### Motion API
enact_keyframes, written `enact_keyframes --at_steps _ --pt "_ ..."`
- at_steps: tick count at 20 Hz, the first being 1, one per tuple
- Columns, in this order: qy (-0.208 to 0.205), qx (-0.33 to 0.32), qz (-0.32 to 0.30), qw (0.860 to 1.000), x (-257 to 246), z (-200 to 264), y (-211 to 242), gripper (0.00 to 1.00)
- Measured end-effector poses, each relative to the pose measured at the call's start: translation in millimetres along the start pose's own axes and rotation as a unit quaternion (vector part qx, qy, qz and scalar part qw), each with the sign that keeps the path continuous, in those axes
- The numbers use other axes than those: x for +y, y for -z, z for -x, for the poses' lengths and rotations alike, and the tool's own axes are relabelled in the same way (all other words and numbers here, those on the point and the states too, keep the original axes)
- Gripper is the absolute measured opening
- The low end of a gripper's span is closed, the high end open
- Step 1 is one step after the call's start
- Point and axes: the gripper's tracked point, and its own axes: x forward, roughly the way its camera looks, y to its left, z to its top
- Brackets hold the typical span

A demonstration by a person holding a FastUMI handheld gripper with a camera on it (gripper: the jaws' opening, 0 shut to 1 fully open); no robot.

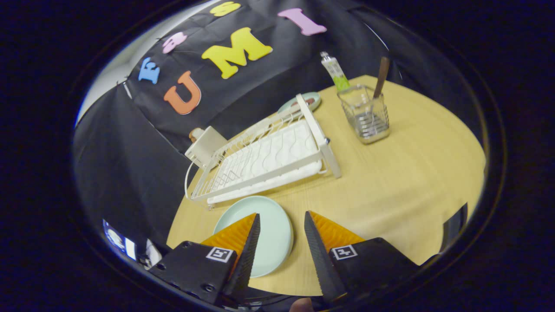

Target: Take the plate from the dish rack, then take the spoon from the basket and place it into the plate.

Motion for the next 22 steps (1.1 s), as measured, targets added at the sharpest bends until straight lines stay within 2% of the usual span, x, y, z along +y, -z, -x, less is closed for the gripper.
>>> enact_keyframes --at_steps 2,3,6,9,16,22 --pt "0.051 -0.079 0.065 0.993 -21.2 18.3 -30.0 0.78" --pt "0.071 -0.107 0.087 0.988 -31.8 25.0 -39.8 0.87" --pt "0.115 -0.163 0.099 0.975 -62.3 33.5 -62.8 0.93" --pt "0.134 -0.193 0.084 0.968 -95.0 24.3 -88.7 0.95" --pt "0.145 -0.214 0.082 0.962 -158.0 -20.6 -141.8 0.95" --pt "0.143 -0.203 0.053 0.967 -199.5 -64.4 -175.1 0.95"
